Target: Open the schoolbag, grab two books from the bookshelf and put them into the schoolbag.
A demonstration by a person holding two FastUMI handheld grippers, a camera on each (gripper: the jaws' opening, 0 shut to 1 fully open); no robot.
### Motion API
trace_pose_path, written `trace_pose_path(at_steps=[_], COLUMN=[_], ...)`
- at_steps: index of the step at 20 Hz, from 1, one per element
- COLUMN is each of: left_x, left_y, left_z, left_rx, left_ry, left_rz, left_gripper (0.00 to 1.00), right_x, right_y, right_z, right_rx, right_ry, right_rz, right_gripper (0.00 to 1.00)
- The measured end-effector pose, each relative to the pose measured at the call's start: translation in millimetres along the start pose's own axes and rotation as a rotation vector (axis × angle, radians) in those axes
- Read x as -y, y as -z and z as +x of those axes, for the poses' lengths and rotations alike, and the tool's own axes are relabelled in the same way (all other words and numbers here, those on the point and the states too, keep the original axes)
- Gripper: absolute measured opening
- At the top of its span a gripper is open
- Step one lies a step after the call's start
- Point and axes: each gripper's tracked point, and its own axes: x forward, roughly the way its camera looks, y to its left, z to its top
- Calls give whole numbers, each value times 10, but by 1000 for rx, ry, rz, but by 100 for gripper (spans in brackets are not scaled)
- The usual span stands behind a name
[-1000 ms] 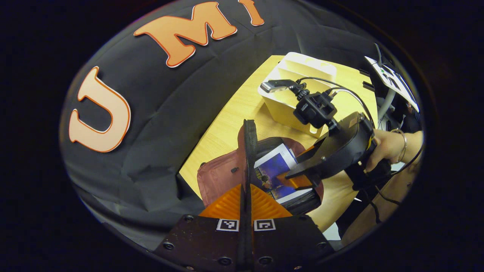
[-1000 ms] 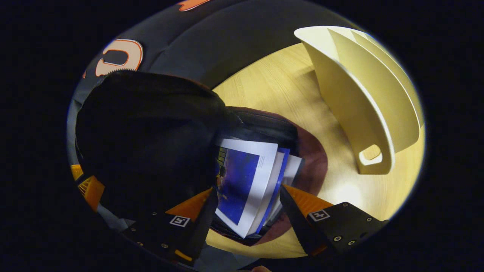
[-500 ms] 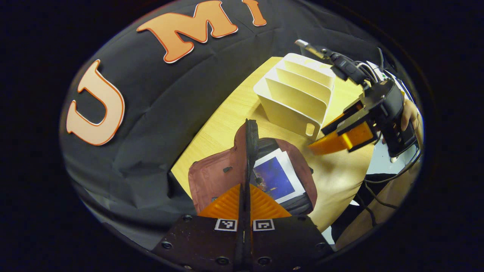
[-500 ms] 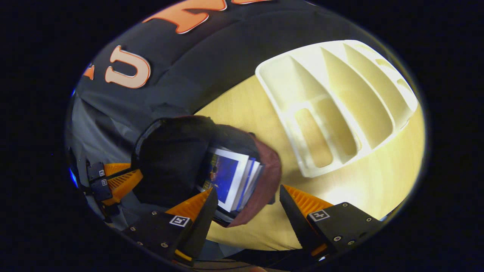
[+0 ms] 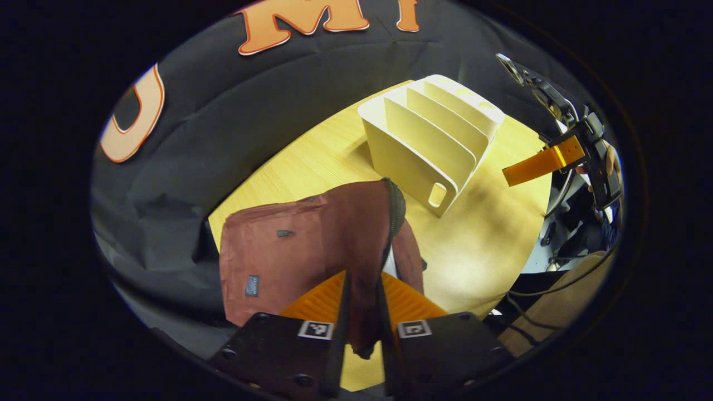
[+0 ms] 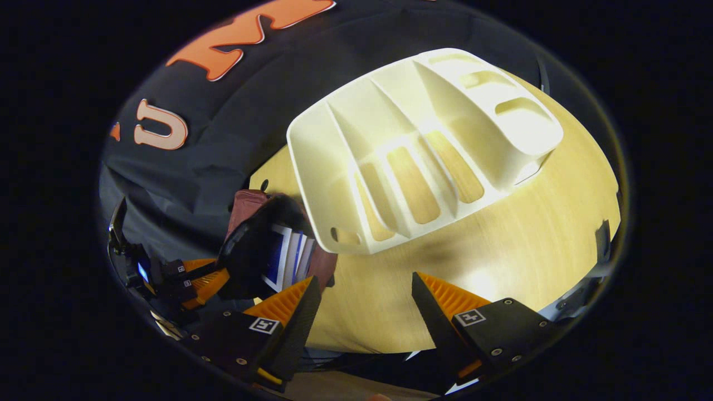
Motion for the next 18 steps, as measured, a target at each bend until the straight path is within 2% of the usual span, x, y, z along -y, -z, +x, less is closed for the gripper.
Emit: trace_pose_path(at_steps=[1, 2, 5, 8, 11, 15, 18], left_x=[73, 129, 378, 637, 842, 918, 812], left_y=[-11, -2, -39, -371, -928, -1582, -1899], left_z=[46, 82, 165, 103, -137, -570, -937], left_rx=[-8, -17, -16, 88, 281, 487, 620], left_ry=[5, -4, -32, -102, -176, -261, -362], left_rz=[-29, -50, -142, -262, -393, -487, -455], left_gripper=[50, 58, 100, 99, 99, 99, 99], right_x=[111, 226, 512, 713, 741, 557, 357], right_y=[-57, -115, -278, -524, -904, -1420, -1795], right_z=[-54, -96, -239, -391, -616, -1128, -1725], right_rx=[-1, -1, -10, 18, 129, 380, 628], right_ry=[10, 24, 47, 62, 60, 21, -15], right_rz=[-13, -33, -90, -188, -279, -386, -433], right_gripper=[98, 98, 98, 98, 98, 98, 97])
